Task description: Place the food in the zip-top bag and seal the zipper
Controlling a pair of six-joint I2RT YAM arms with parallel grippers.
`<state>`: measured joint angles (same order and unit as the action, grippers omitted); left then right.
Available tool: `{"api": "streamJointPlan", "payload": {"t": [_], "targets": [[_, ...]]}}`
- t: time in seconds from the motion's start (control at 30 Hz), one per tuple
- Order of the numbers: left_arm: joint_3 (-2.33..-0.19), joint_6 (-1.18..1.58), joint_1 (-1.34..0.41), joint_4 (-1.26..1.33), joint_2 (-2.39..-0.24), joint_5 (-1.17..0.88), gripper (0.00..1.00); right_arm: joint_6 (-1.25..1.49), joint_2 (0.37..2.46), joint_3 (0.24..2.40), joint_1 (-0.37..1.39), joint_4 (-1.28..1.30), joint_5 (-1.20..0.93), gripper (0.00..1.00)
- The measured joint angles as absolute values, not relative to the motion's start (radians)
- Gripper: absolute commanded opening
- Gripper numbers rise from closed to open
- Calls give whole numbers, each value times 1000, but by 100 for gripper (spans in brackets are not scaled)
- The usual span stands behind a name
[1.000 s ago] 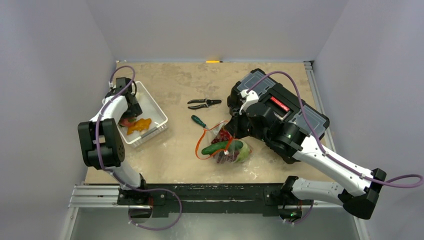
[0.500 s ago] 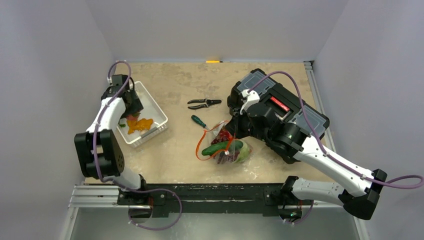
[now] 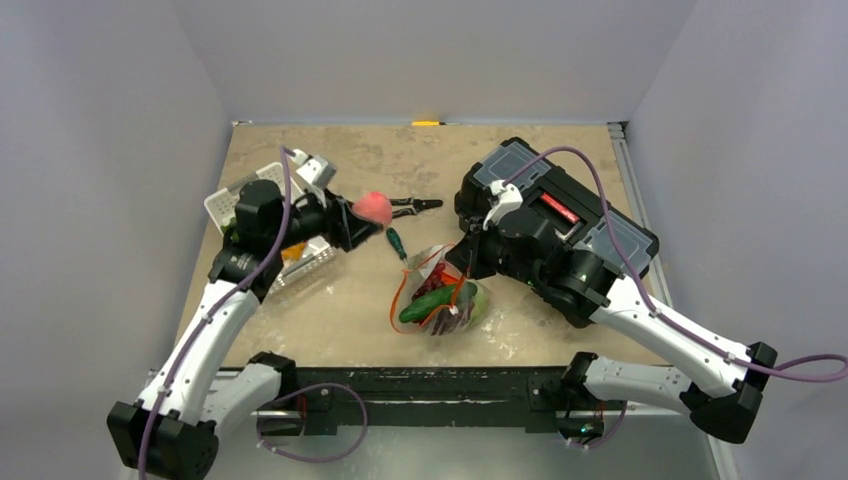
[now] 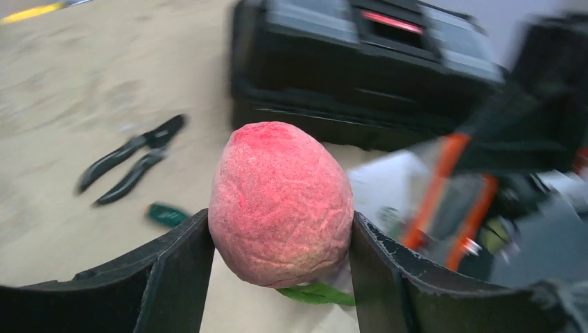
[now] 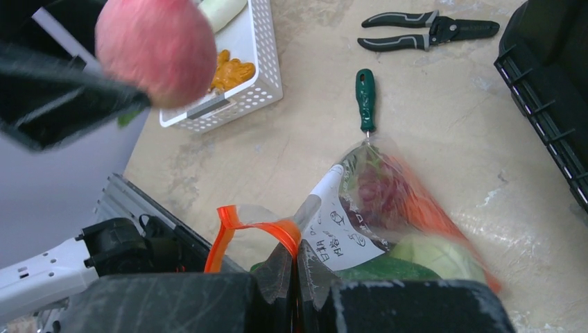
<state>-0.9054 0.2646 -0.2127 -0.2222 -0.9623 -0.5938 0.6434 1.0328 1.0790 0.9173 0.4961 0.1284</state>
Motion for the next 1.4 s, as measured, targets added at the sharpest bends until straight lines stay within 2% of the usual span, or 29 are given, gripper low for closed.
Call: {"api": "streamJointPlan", "payload": {"t": [0.2, 0.33, 0.6, 1.1, 1.4], "targets": [[-836, 94, -429, -146, -847, -879, 41, 681, 1000, 1053, 917, 481, 112, 0], [-829, -50, -587, -201, -860, -924, 41, 695, 1000, 1050, 917, 471, 104, 0], [-832, -187, -769, -357, -971, -684, 43, 701, 1000, 1038, 917, 454, 84, 0], [-891, -133, -780, -406, -1100, -406, 52, 704, 1003, 1027, 917, 444, 83, 0], [-892, -54, -780, -350, -1100, -390, 54, 704, 1008, 1026, 917, 429, 80, 0]]}}
